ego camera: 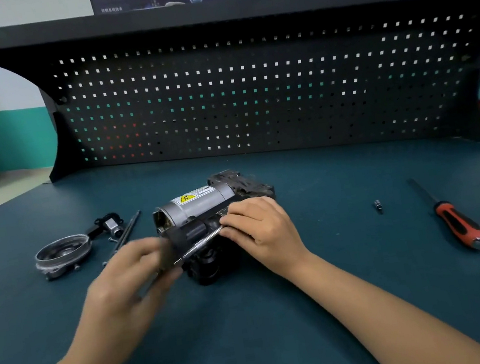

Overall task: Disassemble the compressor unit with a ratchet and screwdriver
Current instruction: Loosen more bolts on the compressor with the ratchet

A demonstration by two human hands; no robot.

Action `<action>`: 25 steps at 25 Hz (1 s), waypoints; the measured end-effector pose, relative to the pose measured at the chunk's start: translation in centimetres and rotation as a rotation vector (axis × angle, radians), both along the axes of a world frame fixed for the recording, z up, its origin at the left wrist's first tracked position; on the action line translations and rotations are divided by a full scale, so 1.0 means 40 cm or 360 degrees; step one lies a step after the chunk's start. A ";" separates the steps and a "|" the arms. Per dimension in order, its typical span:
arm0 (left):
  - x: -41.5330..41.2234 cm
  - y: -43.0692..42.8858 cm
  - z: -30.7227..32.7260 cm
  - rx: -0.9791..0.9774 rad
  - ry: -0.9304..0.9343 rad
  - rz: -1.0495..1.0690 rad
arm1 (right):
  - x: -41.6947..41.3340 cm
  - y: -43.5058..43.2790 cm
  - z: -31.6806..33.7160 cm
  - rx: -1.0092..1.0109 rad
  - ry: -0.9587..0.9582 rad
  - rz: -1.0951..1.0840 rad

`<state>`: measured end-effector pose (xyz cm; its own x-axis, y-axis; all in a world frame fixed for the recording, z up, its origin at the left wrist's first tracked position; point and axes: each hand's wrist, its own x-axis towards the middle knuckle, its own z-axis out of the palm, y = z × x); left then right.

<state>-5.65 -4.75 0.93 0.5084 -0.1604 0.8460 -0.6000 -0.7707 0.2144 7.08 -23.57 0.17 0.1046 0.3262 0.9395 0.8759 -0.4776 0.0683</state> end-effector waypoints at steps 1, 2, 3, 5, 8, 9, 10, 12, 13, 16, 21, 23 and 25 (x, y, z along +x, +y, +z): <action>-0.001 0.008 -0.010 0.0365 -0.0143 0.0008 | 0.002 0.001 0.002 -0.0006 0.0019 0.0000; -0.002 0.012 -0.016 0.0622 -0.0254 0.0017 | 0.002 0.001 0.004 -0.0013 0.0049 0.0002; -0.003 0.017 -0.018 0.0717 -0.0296 0.0026 | 0.002 0.001 0.004 -0.0017 0.0076 0.0006; -0.004 0.023 -0.011 0.0463 -0.0180 0.0031 | 0.000 0.005 0.001 -0.0013 0.0084 -0.0003; 0.006 0.013 0.015 -0.0593 0.0247 0.0031 | -0.010 0.015 -0.007 -0.0007 0.0053 -0.0101; 0.017 0.014 0.012 -0.0920 0.0387 0.0012 | -0.016 0.018 -0.011 -0.0027 0.0035 -0.0172; 0.028 0.018 0.006 -0.1213 0.0538 -0.0053 | -0.023 0.021 -0.015 -0.0068 0.0027 -0.0257; 0.043 0.022 -0.004 -0.1684 0.0770 -0.0214 | -0.041 0.021 -0.017 -0.0159 0.0016 -0.0373; 0.045 0.022 -0.006 -0.1823 0.0844 -0.0265 | -0.050 0.021 -0.018 -0.0188 0.0003 -0.0376; 0.048 0.021 -0.006 -0.1942 0.0914 -0.0284 | -0.085 0.030 -0.025 -0.0238 -0.0007 -0.0385; 0.036 0.011 -0.001 -0.1346 0.0648 -0.0024 | -0.127 0.049 -0.051 -0.0472 0.0140 -0.0642; 0.016 0.003 0.006 -0.0655 0.0267 0.0113 | -0.130 0.045 -0.048 -0.0518 0.0156 -0.0686; 0.002 0.012 -0.009 0.0060 -0.0046 0.0131 | -0.131 0.044 -0.046 -0.0542 0.0149 -0.0674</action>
<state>-5.59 -4.28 0.58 0.4968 -0.1508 0.8547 -0.5396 -0.8250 0.1681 1.85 -21.82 -1.67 0.3708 0.5216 0.7684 0.6220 -0.7539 0.2116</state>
